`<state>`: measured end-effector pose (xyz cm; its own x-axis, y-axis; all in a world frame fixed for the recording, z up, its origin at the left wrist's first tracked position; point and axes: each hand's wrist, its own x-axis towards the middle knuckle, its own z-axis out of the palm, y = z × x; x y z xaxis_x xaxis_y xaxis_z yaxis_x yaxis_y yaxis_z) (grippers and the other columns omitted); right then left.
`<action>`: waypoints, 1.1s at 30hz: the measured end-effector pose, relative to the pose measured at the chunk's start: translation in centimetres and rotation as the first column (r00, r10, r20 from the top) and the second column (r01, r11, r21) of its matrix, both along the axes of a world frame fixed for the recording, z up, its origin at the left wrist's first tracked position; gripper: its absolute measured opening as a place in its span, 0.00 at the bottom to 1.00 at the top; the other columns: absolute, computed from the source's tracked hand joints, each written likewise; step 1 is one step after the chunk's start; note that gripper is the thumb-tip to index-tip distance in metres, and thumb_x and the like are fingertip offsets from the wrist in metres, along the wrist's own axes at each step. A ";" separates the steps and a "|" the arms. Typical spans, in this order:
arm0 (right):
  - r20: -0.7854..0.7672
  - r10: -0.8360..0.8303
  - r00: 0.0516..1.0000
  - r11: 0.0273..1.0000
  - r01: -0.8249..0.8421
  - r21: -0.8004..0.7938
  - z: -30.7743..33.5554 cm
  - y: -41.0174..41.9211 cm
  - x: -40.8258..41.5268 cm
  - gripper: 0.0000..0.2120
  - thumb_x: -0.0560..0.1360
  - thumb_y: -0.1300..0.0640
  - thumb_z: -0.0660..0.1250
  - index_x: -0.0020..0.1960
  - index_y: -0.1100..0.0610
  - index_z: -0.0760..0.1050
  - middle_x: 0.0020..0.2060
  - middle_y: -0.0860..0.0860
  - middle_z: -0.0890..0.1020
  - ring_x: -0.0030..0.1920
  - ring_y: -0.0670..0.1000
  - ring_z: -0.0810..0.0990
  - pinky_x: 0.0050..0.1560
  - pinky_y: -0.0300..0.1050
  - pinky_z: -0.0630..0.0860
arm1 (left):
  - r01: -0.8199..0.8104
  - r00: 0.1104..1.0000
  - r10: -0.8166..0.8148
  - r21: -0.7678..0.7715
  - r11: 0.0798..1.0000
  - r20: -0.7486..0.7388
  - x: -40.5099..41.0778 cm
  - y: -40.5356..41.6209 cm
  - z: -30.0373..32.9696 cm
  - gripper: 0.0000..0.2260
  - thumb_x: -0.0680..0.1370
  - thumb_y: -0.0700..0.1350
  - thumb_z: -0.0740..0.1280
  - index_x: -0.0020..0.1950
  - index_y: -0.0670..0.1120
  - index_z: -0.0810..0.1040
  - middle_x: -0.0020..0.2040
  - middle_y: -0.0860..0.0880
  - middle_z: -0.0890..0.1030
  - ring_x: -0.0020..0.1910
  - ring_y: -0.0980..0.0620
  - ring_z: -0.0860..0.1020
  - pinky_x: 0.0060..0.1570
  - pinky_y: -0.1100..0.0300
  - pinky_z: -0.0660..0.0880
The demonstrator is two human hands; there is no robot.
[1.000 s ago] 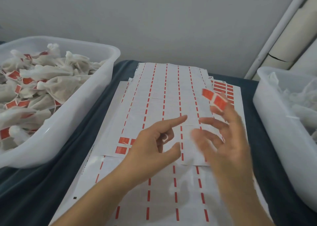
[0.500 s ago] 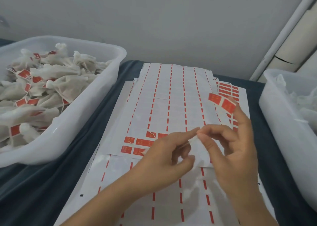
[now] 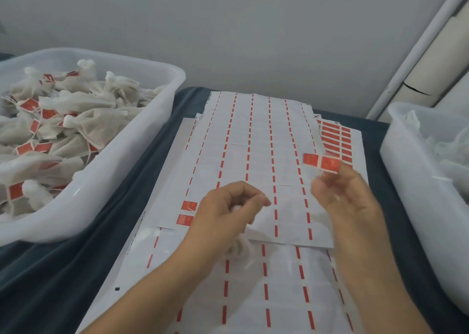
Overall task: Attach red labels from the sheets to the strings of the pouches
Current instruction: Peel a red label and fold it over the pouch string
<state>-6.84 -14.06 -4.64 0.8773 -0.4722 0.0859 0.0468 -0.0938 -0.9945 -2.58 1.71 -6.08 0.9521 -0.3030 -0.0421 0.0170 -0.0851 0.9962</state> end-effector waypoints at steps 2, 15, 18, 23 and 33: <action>0.053 -0.005 0.999 0.998 0.008 -0.057 0.6 -0.7 -0.2 0.20 0.58 0.38 0.68 0.49 0.41 0.77 0.46 0.31 0.80 0.46 0.30 0.77 0.31 0.26 0.74 | 0.024 0.999 -0.026 0.055 0.998 0.030 0.0 0.1 0.1 0.07 0.74 0.49 0.66 0.37 0.55 0.81 0.27 0.60 0.76 0.27 0.65 0.73 0.31 0.69 0.69; -0.173 0.424 0.889 0.760 -0.453 -0.466 -0.6 -0.8 -0.2 0.07 0.71 0.43 0.60 0.47 0.42 0.73 0.47 0.33 0.79 0.52 0.35 0.77 0.51 0.21 0.68 | 0.160 0.967 -0.200 0.235 0.959 0.158 0.2 0.4 0.2 0.07 0.71 0.50 0.67 0.34 0.60 0.79 0.31 0.61 0.80 0.35 0.66 0.77 0.36 0.78 0.70; -0.172 0.424 0.889 0.753 -0.452 -0.478 -0.9 -0.8 -0.2 0.05 0.71 0.44 0.61 0.45 0.42 0.73 0.45 0.33 0.79 0.51 0.34 0.77 0.48 0.19 0.66 | 0.165 0.966 -0.205 0.237 0.957 0.155 0.2 0.4 0.1 0.06 0.71 0.50 0.67 0.34 0.60 0.79 0.31 0.61 0.80 0.35 0.66 0.77 0.34 0.78 0.70; -0.184 0.433 0.883 0.732 -0.463 -0.500 -1.0 -0.5 -0.2 0.05 0.71 0.44 0.60 0.44 0.41 0.73 0.44 0.33 0.80 0.50 0.35 0.77 0.49 0.19 0.66 | 0.160 0.969 -0.199 0.237 0.958 0.149 0.1 0.2 0.1 0.07 0.72 0.49 0.68 0.35 0.60 0.79 0.31 0.61 0.80 0.34 0.66 0.77 0.32 0.78 0.69; -0.175 0.419 0.891 0.697 -0.439 -0.567 -1.0 -0.4 -0.2 0.04 0.70 0.43 0.59 0.43 0.40 0.71 0.48 0.30 0.76 0.51 0.31 0.75 0.47 0.18 0.66 | 0.170 0.969 -0.203 0.213 0.962 0.143 -0.2 0.1 0.5 0.03 0.70 0.53 0.68 0.36 0.58 0.80 0.32 0.63 0.80 0.36 0.66 0.77 0.33 0.76 0.70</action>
